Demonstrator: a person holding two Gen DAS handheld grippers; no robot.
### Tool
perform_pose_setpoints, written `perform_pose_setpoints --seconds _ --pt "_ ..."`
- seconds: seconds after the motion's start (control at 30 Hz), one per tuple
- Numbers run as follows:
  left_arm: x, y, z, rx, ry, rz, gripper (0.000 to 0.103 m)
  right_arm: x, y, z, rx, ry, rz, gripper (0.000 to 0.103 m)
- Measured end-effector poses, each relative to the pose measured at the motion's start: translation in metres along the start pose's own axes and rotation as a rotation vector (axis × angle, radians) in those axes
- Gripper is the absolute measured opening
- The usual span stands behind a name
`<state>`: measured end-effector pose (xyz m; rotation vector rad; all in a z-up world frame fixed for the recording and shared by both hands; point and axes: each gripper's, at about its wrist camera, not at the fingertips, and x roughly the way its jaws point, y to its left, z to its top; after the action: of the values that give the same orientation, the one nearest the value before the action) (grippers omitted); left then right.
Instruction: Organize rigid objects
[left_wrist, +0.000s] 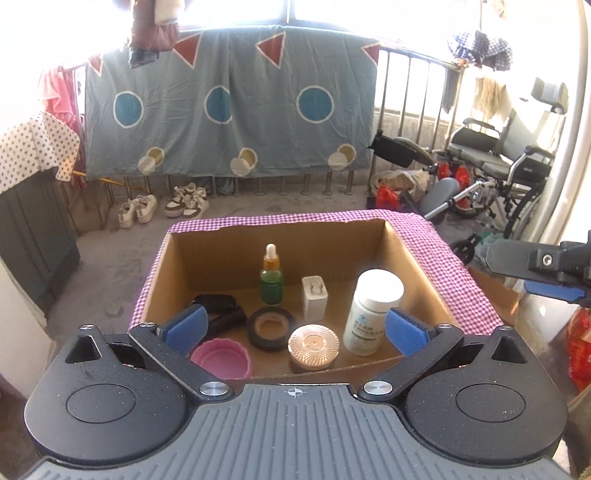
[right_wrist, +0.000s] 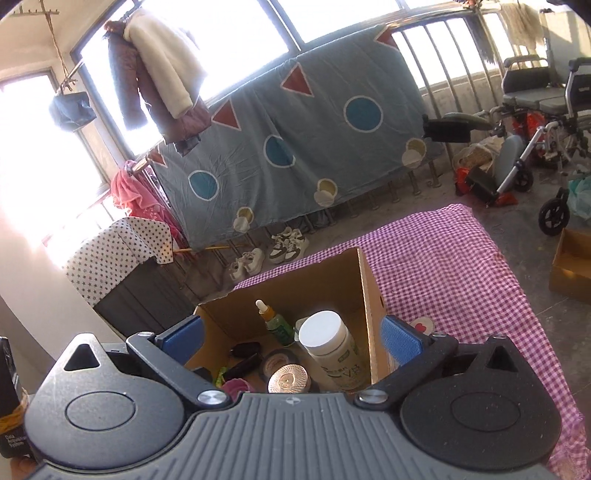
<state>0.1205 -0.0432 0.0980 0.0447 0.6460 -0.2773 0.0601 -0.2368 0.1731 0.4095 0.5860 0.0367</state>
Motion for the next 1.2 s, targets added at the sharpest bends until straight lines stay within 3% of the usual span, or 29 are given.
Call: perform_pose_setpoints --seconds 0.2,0.3,0.4,0.53,1.2 --pt "0.009 0.010 -0.015 0.034 0.043 0.162 0.103 0.012 0.032 -0.027 -0.191 0.025 -0.202 0.103" --pt "0.015 0.011 -0.022 0.060 0.057 0.200 0.103 0.021 0.045 -0.038 -0.271 0.034 -0.260 0.103" --pt "0.020 0.018 -0.026 0.011 0.104 0.194 0.103 0.032 0.059 -0.048 -0.332 0.046 -0.312 0.103" --pt "0.023 0.027 -0.030 -0.042 0.140 0.168 0.103 0.044 0.068 -0.054 -0.365 0.077 -0.318 0.103" --pt "0.019 0.032 -0.029 -0.057 0.137 0.170 0.103 0.061 0.072 -0.051 -0.352 0.121 -0.302 0.103"
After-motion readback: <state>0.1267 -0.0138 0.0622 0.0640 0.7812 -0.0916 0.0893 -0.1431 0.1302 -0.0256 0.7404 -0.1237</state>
